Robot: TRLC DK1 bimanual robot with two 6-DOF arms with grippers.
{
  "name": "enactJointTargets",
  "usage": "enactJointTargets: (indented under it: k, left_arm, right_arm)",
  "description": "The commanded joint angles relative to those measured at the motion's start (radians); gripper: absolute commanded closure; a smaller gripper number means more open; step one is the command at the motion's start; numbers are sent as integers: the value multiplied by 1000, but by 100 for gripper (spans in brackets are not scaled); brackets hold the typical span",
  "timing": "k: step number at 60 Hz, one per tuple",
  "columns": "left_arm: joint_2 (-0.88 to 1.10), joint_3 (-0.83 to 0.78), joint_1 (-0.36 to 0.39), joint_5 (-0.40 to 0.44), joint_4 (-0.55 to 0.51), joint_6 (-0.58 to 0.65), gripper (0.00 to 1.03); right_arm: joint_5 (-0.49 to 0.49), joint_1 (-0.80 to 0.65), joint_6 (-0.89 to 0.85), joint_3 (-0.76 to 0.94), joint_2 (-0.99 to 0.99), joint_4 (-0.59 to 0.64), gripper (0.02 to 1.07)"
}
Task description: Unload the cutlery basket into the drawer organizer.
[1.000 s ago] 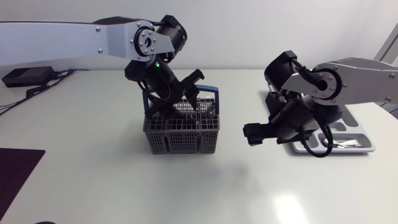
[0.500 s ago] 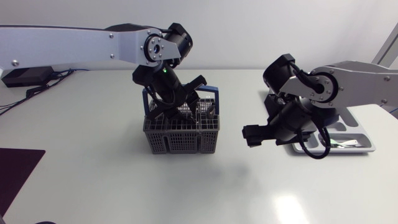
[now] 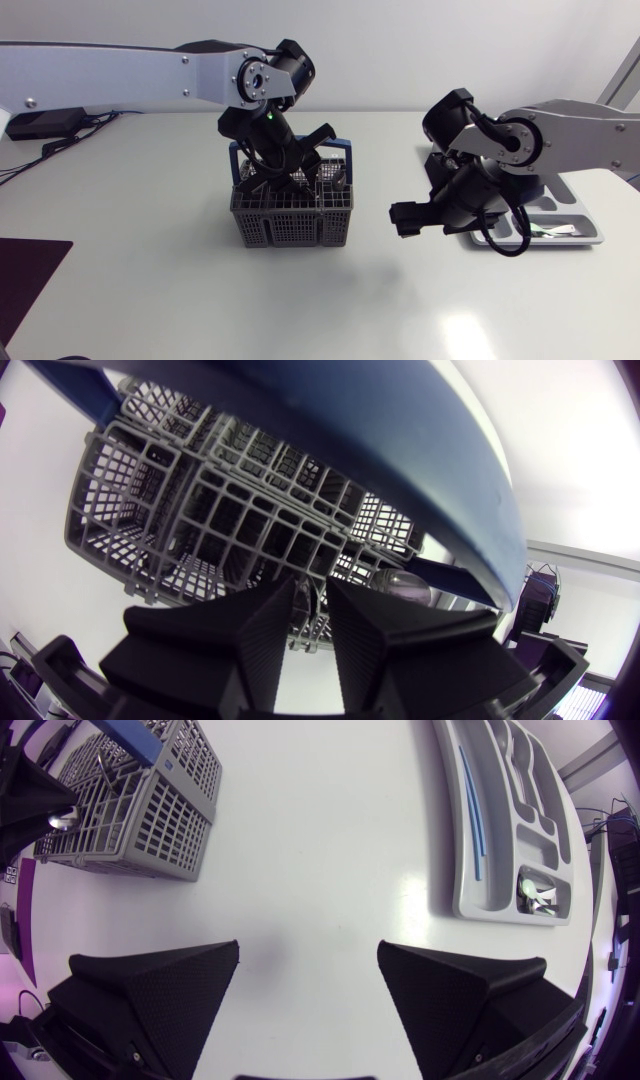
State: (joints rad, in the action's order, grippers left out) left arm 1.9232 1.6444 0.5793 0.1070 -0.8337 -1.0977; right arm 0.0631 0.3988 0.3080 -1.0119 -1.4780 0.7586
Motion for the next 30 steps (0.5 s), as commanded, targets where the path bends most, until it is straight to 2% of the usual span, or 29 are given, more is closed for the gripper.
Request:
enactJointTargets:
  k: [1,14,23,30]
  left_arm:
    - [20,28,8,-4,-8,12,79]
    - [22,25,13,-10,-10,10,79]
    - [22,34,17,-32,-8,12,92]
    - [25,31,25,-44,-8,13,93]
  right_arm:
    - [-2,9,25,27,-11,-5,7]
    - [-2,9,25,30,-7,-5,7]
    - [0,9,25,30,-7,-5,7]
    - [0,8,25,32,-5,-5,7]
